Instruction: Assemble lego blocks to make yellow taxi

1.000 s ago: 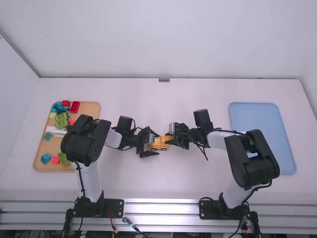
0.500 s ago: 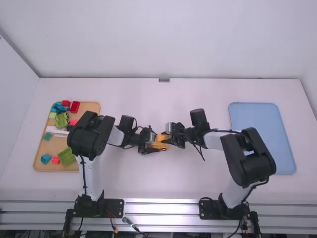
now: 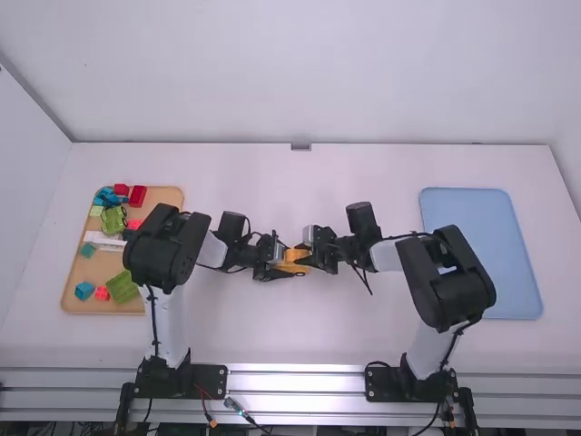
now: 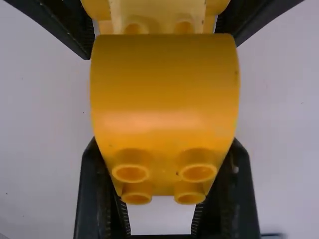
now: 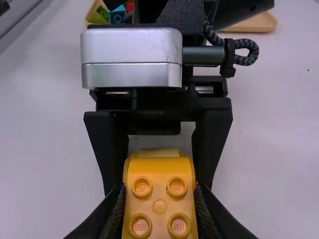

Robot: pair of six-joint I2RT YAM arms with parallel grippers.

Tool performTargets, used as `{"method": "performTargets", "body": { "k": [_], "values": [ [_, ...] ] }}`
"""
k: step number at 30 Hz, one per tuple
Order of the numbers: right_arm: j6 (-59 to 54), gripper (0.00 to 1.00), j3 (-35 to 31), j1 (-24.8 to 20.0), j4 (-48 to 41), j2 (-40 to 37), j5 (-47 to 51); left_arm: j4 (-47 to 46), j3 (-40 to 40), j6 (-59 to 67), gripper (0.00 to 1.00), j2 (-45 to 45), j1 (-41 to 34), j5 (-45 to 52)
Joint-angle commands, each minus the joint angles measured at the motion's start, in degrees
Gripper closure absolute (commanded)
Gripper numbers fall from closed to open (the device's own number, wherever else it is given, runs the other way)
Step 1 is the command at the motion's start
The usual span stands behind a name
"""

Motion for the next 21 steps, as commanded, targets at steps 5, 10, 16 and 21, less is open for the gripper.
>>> {"method": "performTargets", "body": {
  "k": [5,10,16,21],
  "values": [
    [-0.1,1.0,-0.2,0.5,0.0,0.6,-1.2,0.0,-0.4,0.4,0.49,0.5,0.1,0.7],
    [-0.1,1.0,-0.2,0.5,0.0,0.6,-1.2,0.0,-0.4,0.4,0.49,0.5,0.0,0.7],
    [1.7,1.0,0.8,0.9,3.6,4.5,-1.6,0.1,-0.4,0.4,0.49,0.5,0.0,0.8],
    [0.6,1.0,2.7,0.1,4.5,8.0,-8.6,-0.1,-0.5,0.2,0.49,0.5,0.0,0.7]
  ]
}}
